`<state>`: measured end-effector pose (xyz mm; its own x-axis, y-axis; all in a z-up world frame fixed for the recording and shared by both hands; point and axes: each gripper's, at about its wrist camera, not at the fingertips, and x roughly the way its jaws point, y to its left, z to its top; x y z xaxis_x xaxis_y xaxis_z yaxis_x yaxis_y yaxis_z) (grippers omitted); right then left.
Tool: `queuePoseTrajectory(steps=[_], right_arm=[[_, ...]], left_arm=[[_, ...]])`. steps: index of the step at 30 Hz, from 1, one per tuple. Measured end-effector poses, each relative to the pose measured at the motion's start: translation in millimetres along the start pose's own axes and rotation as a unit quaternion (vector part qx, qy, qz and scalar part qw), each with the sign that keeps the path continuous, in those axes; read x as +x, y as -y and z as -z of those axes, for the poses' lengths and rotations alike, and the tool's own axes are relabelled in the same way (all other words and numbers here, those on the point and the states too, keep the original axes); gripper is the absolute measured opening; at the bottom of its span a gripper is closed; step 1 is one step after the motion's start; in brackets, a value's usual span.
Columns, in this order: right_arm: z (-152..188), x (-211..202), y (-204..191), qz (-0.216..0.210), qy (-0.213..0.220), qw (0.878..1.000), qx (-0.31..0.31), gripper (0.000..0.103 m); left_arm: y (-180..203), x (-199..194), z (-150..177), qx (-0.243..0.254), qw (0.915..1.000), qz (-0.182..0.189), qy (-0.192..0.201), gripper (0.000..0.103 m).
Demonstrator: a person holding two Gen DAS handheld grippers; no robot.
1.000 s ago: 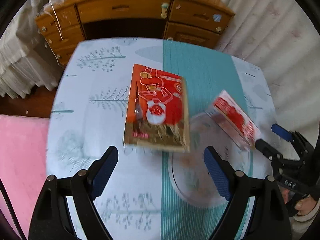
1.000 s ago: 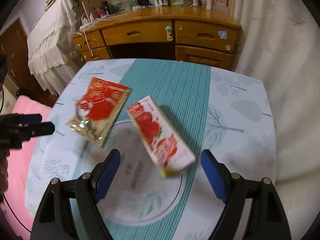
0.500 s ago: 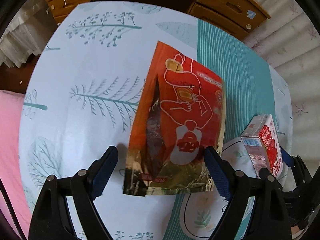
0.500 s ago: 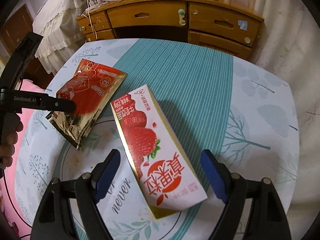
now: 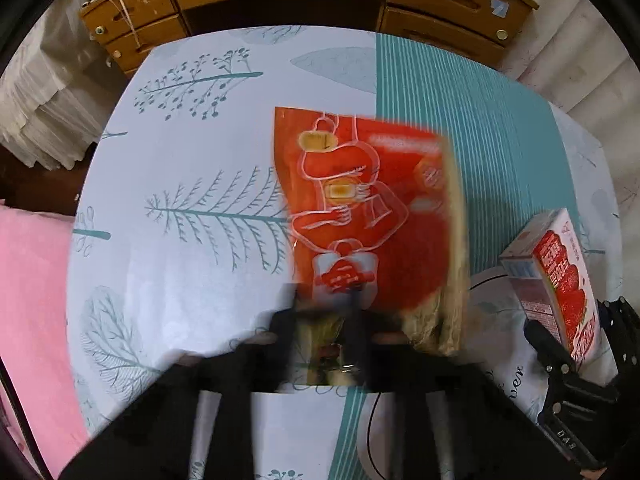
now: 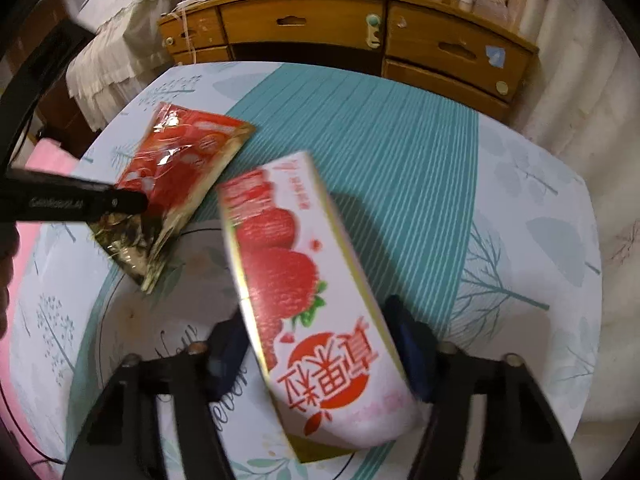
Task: Collect trash
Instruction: 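Grasp the orange snack pouch with the left tool while the right tool grasps the strawberry milk carton, then lift the pouch and carton off the table toward the bin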
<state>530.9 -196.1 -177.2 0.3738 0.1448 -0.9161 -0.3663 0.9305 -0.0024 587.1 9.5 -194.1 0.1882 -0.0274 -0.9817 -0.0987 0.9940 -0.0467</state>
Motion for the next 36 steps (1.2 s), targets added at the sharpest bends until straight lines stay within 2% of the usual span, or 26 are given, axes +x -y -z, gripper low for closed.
queuePoseTrajectory(steps=[4, 6, 14, 21, 30, 36], right_arm=[[5, -3, -6, 0.003, 0.004, 1.0, -0.011, 0.056], [10, -6, -9, 0.0, 0.005, 1.0, -0.01, 0.056], [34, -33, -13, -0.023, 0.021, 0.999, 0.034, 0.056], [61, -73, -21, -0.053, 0.036, 0.994, 0.083, 0.056], [108, -127, -66, -0.061, 0.05, 0.992, 0.1, 0.056], [149, -157, -100, -0.035, 0.063, 0.99, 0.119, 0.056]], left_arm=[[5, -4, 7, -0.008, 0.9998, 0.01, 0.013, 0.001], [8, -8, 13, -0.012, 0.9997, 0.011, 0.017, 0.0], [6, -55, 54, 0.0, 0.9974, 0.055, 0.048, 0.0], [-14, -110, 109, 0.005, 0.9937, 0.09, 0.066, 0.0], [-43, -180, 192, 0.029, 0.9881, 0.117, 0.095, 0.0], [-63, -176, 238, 0.055, 0.9862, 0.134, 0.08, 0.0]])
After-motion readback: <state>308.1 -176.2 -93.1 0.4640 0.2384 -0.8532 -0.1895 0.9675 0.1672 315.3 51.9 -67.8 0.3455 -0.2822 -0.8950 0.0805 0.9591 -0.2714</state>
